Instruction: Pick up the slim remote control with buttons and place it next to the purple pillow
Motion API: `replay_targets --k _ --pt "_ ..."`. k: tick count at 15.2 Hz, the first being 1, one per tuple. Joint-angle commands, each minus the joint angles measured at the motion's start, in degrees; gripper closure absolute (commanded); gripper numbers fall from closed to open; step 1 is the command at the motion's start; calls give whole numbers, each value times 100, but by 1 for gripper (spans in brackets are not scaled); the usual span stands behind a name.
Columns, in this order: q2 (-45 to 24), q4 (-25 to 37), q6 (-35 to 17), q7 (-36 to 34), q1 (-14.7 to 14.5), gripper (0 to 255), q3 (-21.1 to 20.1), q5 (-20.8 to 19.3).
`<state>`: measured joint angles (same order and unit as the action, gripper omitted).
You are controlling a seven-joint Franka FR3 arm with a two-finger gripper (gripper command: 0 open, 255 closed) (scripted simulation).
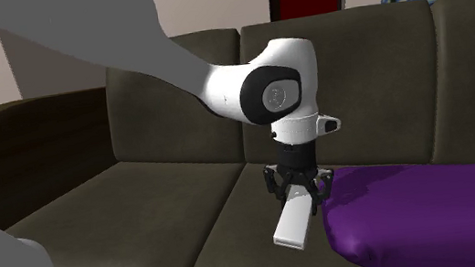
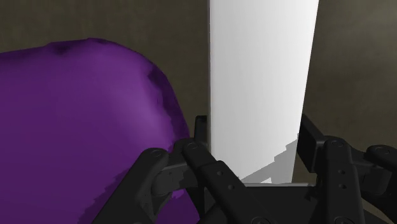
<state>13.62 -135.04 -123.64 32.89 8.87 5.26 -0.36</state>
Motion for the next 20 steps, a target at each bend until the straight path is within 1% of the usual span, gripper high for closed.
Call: replay_targets --k 1,15,20 --pt "-70 -87 -162 -1 -4 255 0 6" --pt "-692 -614 -1309 68 -17 255 26 79" --pt "-692 -614 -1309 68 -22 255 31 78"
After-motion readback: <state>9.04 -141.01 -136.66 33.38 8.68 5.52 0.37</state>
